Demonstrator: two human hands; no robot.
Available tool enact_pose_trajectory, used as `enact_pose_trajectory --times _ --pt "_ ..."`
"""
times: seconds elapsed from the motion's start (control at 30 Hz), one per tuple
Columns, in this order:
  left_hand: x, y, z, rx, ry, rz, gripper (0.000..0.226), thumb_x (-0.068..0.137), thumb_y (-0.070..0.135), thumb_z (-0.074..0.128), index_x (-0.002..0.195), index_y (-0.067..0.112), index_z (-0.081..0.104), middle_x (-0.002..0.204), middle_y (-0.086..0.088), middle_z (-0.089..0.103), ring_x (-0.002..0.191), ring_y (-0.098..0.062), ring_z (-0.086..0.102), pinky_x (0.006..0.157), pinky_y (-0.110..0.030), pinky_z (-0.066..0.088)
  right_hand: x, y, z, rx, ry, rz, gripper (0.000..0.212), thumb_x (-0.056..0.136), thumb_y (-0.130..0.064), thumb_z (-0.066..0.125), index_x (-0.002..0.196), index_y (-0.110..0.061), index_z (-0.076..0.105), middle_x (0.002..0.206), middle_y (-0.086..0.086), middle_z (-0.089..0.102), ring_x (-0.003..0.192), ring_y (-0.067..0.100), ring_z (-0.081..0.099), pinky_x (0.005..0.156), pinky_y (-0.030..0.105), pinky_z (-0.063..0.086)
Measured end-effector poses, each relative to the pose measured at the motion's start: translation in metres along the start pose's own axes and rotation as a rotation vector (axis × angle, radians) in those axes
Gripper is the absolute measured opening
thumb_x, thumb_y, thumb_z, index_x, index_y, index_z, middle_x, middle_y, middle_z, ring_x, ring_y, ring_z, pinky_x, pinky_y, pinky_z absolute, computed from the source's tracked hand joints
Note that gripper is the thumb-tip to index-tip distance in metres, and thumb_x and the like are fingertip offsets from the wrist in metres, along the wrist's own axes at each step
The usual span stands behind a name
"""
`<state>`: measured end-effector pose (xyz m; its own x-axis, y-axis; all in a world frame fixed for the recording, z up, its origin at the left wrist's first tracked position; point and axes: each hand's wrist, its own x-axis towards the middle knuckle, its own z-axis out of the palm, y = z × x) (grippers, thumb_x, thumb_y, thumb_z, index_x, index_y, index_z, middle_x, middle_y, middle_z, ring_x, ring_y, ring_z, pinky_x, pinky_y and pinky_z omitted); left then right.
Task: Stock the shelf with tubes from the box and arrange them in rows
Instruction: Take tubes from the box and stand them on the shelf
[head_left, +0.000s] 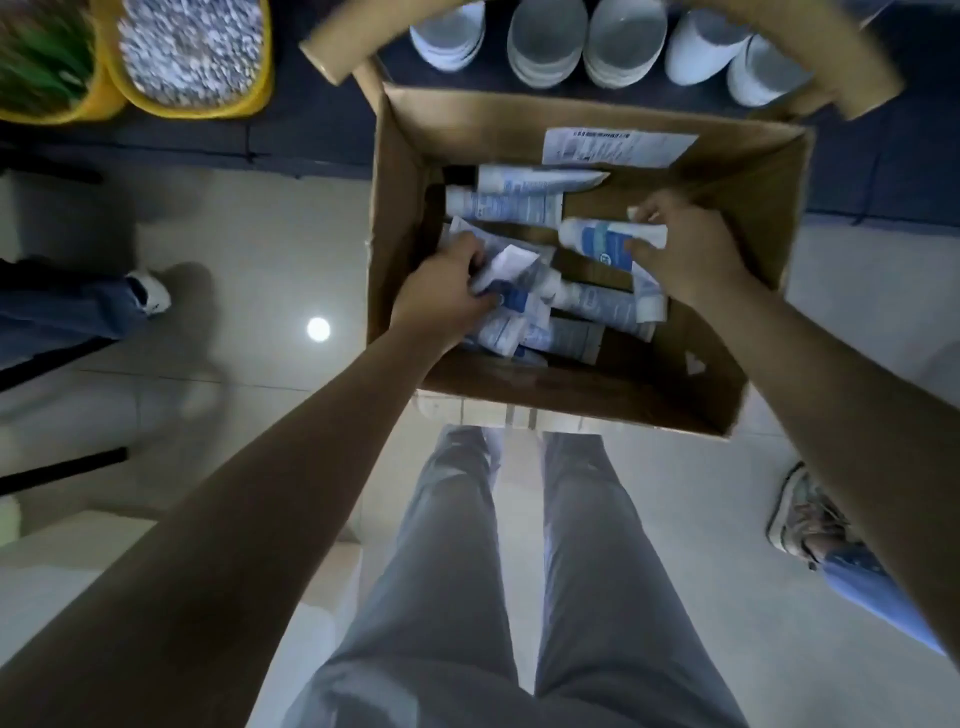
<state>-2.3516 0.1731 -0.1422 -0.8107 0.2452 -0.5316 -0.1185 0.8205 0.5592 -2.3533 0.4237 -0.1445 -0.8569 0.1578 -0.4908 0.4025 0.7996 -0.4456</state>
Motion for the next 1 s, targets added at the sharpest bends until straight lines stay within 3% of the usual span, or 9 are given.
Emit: enact_pose_trajectory --times 0.1,0.2,0.3,0.37,0.57,0.67,0.77,0.87,1.0 --pt "-0.031 0.030 -0.036 -0.061 0.018 0.077 0.040 0.082 0.019 0.067 0.120 0.017 0.054 0.115 -0.007 0.064 0.104 -0.024 0.060 0.081 -0.029 0.044 -0.049 -0.020 -0.057 0.054 0.128 -0.002 0.024 0.085 -0.019 0.064 0.107 -0.010 0.060 0.108 0.013 0.065 0.099 0.029 0.060 0.082 0.035 0.047" --pt "-0.063 0.070 -0.078 -0.150 0.021 0.134 0.037 0.081 0.013 0.069 0.118 0.010 0.061 0.115 -0.009 0.064 0.106 -0.023 0.059 0.077 -0.019 0.038 -0.107 -0.043 -0.118 0.173 0.274 -0.007 0.023 0.082 -0.013 0.066 0.105 -0.011 0.065 0.104 0.011 0.067 0.098 0.028 0.061 0.084 0.035 0.048" --pt "-0.098 0.107 -0.117 -0.302 0.008 0.152 0.034 0.081 0.013 0.072 0.113 0.007 0.062 0.110 -0.007 0.067 0.101 -0.017 0.060 0.082 -0.024 0.044 -0.162 -0.069 -0.169 0.232 0.367 -0.020 0.023 0.081 -0.009 0.066 0.103 -0.014 0.067 0.098 0.003 0.067 0.087 0.017 0.058 0.073 0.024 0.044" --pt "-0.119 0.128 -0.142 -0.366 0.029 0.175 0.031 0.081 0.017 0.073 0.108 0.007 0.064 0.104 -0.009 0.068 0.094 -0.015 0.060 0.079 -0.026 0.045 -0.193 -0.083 -0.200 0.268 0.389 -0.039 0.021 0.081 -0.008 0.066 0.101 -0.015 0.068 0.092 0.003 0.066 0.079 0.016 0.057 0.062 0.023 0.045" --pt "-0.167 0.200 -0.207 -0.383 0.112 0.360 0.027 0.081 0.007 0.071 0.104 0.016 0.061 0.094 0.002 0.066 0.078 -0.003 0.063 0.067 -0.015 0.048 -0.254 -0.110 -0.285 0.311 0.437 -0.156 0.027 0.077 -0.008 0.071 0.101 -0.016 0.063 0.093 -0.002 0.064 0.086 0.016 0.060 0.068 0.029 0.049" --pt "-0.190 0.225 -0.228 -0.365 0.178 0.445 0.025 0.083 0.011 0.069 0.105 0.020 0.062 0.099 0.002 0.066 0.091 -0.014 0.062 0.070 -0.022 0.047 -0.279 -0.119 -0.313 0.253 0.451 -0.239 0.018 0.077 -0.012 0.071 0.095 -0.014 0.065 0.090 0.002 0.066 0.083 0.018 0.060 0.066 0.030 0.050" --pt "-0.218 0.241 -0.242 -0.379 0.226 0.473 0.020 0.084 0.012 0.068 0.102 0.020 0.061 0.099 0.001 0.067 0.093 -0.016 0.064 0.075 -0.025 0.053 -0.302 -0.132 -0.333 0.204 0.469 -0.312 0.022 0.079 -0.011 0.069 0.101 -0.012 0.067 0.094 0.001 0.066 0.087 0.017 0.059 0.073 0.031 0.048" --pt "-0.238 0.245 -0.253 -0.398 0.250 0.476 0.023 0.083 0.016 0.069 0.106 0.014 0.063 0.106 -0.005 0.069 0.099 -0.022 0.065 0.089 -0.044 0.054 -0.317 -0.145 -0.344 0.198 0.480 -0.380 0.021 0.081 -0.009 0.067 0.101 -0.013 0.067 0.090 -0.002 0.063 0.088 0.018 0.059 0.076 0.035 0.053" --pt "-0.259 0.237 -0.270 -0.441 0.327 0.468 0.026 0.082 0.017 0.071 0.107 0.012 0.062 0.107 -0.007 0.068 0.099 -0.024 0.065 0.090 -0.047 0.054 -0.329 -0.169 -0.345 0.190 0.504 -0.442 0.019 0.080 -0.009 0.068 0.099 -0.010 0.066 0.088 -0.001 0.062 0.085 0.019 0.060 0.075 0.041 0.056"
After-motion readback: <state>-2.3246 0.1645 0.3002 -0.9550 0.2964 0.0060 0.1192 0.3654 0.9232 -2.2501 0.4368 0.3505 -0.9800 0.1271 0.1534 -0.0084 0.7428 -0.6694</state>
